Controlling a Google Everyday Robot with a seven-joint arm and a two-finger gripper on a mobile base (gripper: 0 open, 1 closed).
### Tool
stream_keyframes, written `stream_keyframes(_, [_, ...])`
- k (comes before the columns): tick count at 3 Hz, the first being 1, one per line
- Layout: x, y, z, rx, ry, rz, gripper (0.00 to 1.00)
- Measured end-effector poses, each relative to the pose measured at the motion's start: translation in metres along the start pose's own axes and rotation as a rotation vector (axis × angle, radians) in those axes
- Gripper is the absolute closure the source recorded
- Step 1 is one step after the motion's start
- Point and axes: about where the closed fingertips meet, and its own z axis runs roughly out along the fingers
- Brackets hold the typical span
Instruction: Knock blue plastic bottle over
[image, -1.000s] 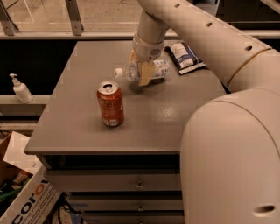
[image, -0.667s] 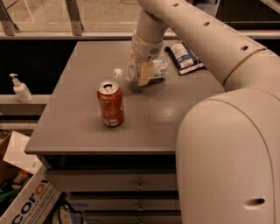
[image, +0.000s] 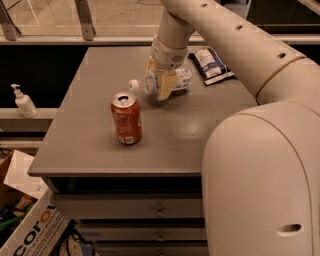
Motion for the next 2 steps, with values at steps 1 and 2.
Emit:
stream_keyframes(1, [-0.0013, 0.0031, -0.0038, 0.006, -0.033, 0.004, 0.00])
stream_keyframes(2, [-0.0038, 0.0071, -0.0083, 0.010, -0.065, 0.000, 0.00])
